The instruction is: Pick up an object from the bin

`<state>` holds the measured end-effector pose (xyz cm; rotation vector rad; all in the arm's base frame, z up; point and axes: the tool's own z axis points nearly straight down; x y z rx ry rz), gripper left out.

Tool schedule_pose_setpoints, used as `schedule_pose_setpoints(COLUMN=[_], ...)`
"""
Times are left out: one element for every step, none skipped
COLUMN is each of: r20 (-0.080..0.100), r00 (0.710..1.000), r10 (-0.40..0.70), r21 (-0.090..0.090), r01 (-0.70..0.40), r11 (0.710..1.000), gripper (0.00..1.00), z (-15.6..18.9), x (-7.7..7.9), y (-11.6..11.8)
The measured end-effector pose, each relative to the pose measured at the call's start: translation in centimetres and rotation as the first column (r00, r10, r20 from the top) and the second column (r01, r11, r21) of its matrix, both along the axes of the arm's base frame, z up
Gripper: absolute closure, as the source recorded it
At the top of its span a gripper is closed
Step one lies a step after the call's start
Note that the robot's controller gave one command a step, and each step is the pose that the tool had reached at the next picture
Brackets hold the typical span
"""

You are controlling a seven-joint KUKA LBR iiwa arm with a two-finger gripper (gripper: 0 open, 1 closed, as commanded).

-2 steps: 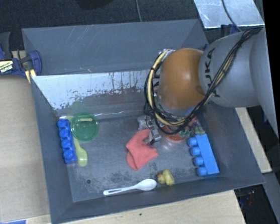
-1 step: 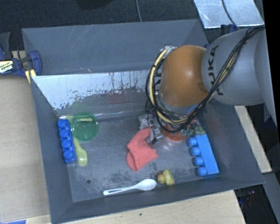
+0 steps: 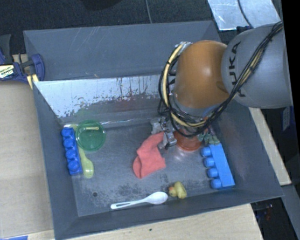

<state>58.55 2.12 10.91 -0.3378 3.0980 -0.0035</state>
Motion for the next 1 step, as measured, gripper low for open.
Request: schedule_pose_setpoints(r20=[0.004], r00=[1.0], r10=[0.0], r21=[0.0], r01=[0.0], r11=[1.0], gripper=[1.0], z=[2.43], x=[0.11], y=[0.0])
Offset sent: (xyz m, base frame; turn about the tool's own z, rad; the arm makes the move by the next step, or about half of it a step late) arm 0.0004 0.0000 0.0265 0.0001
